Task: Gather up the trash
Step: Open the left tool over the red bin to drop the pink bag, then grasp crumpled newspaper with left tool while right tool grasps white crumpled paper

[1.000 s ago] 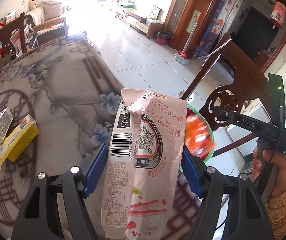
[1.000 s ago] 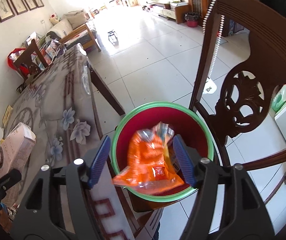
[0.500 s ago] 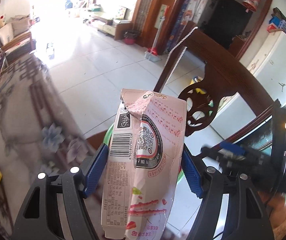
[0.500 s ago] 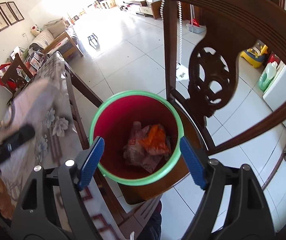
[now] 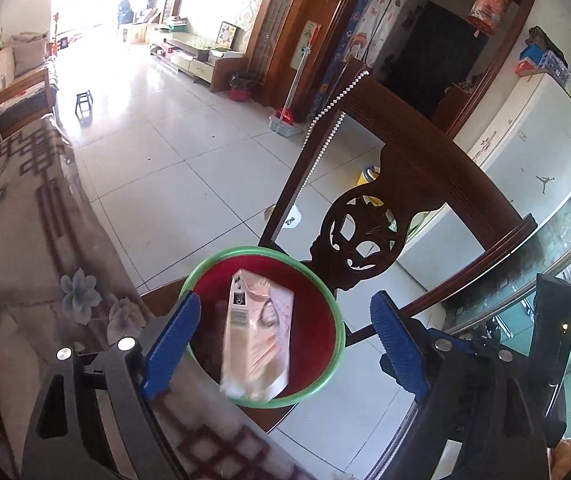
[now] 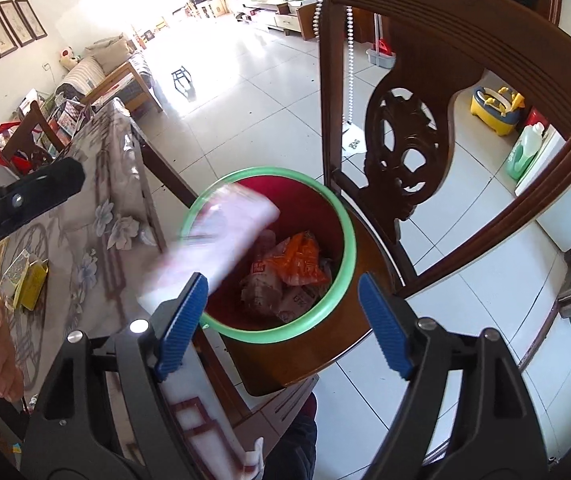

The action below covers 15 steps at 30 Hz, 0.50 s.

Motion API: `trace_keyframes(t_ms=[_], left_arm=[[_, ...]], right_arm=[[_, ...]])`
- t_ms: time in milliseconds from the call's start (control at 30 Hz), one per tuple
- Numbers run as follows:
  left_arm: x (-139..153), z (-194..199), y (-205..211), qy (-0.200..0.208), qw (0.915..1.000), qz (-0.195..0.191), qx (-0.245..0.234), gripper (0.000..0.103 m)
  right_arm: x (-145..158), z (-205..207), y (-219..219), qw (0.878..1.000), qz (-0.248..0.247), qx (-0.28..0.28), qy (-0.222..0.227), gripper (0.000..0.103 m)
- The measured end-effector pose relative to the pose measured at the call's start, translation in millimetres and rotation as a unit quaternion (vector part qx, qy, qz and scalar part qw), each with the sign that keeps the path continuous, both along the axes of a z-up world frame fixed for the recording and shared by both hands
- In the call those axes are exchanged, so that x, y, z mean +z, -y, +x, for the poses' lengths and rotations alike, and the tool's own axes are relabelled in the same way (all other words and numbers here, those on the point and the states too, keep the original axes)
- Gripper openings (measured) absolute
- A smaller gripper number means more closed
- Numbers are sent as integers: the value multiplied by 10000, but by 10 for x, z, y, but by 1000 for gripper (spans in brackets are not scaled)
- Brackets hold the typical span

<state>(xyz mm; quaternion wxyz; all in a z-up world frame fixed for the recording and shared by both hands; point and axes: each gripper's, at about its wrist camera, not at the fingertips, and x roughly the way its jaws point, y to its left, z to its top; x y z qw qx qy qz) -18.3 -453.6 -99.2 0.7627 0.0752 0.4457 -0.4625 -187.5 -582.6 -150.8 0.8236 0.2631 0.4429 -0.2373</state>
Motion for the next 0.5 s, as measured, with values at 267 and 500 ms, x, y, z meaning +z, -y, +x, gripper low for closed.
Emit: trace_keyframes(t_ms=[267,500], left_arm=[[214,138,-1063,95,9960,-248,858,83],[207,224,-2447,55,9747,-167,2230,83]], right_arm=[[132,487,-485,9973,-64,713,148,76],[204,1000,-1146,9885,-73,1496,217,76]])
